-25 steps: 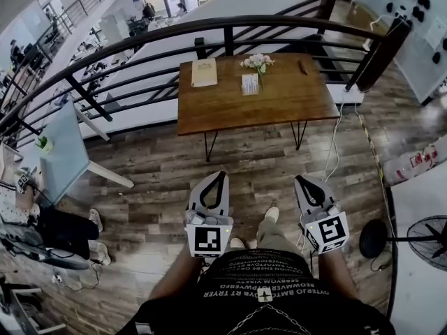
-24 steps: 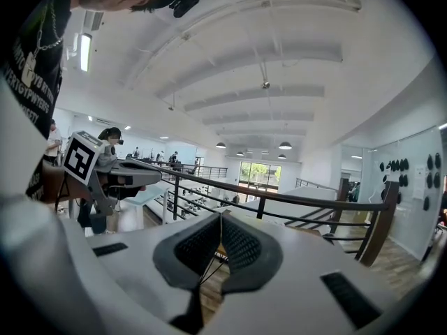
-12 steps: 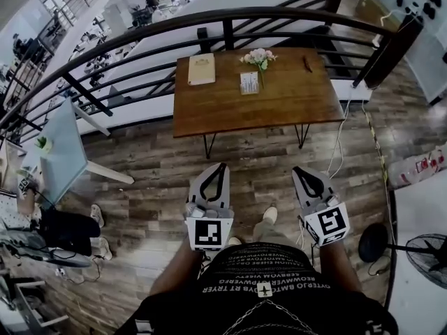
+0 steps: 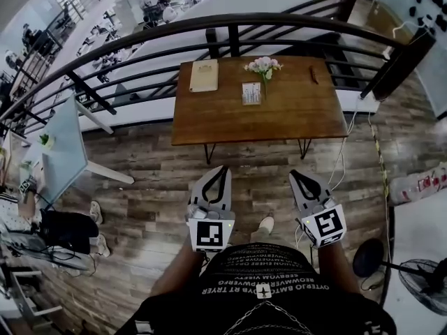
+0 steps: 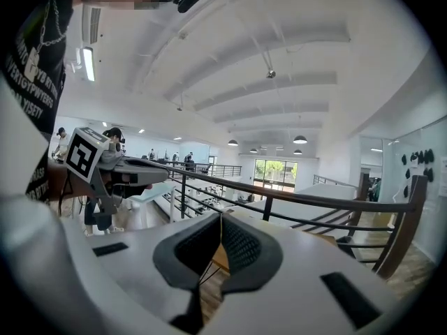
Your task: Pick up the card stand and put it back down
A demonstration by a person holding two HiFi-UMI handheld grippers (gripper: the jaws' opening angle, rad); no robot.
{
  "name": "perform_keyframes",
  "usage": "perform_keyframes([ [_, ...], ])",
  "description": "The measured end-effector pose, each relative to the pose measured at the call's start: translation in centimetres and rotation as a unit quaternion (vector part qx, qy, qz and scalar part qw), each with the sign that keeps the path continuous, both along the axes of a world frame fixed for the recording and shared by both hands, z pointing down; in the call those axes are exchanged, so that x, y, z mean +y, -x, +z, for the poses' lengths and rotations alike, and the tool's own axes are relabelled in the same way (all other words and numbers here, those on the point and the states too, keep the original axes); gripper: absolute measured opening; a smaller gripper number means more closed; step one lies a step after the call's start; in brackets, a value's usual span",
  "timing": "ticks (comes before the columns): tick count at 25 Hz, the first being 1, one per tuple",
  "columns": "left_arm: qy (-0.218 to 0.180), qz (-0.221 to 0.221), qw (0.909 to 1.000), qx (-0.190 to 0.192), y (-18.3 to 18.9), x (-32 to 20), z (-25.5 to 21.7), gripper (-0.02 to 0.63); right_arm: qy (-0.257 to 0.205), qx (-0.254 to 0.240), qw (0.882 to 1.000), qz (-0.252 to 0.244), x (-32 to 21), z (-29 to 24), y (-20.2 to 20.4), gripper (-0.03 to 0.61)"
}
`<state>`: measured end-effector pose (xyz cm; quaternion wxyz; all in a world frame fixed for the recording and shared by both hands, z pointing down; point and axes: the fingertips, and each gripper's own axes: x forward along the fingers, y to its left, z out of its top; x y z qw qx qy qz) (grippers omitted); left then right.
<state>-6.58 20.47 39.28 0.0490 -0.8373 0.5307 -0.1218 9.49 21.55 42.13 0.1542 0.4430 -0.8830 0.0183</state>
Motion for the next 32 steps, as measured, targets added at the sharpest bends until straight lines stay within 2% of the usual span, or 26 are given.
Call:
perform_keyframes([
  [4,-0.004,-0.009,0.9999,-0.011,-1.2,-1.3,-0.4,0.028,-0.007,-0.01,1.0,-0.01,-1.8,-0.5,-1.1,0.017],
  [15,-0.013,-0.04,0.9991,-0.001,-5.6,-4.3,-1.8,0.028,-0.034,-0.037,0.998,-0.033,-6.2,-1.0,-6.2,0.017],
  [19,-0.002,-0.049,0.9987,-0.011,-6.3,-4.3,-1.0,0.028,-0.015,-0.044,0.998,-0.043,-6.3,-0.1,-6.5,0.017],
  [25,-0.01,-0.054,0.9985,-0.007,-7.3,-4.7,-1.4,0.028,-0.014,-0.048,0.997,-0.054,-6.9,-0.4,-6.9,0.017],
  [32,0.004,-0.056,0.9983,-0.018,-6.9,-5.3,-0.3,0.028,-0.002,-0.049,0.997,-0.052,-7.7,0.8,-7.0,0.017],
])
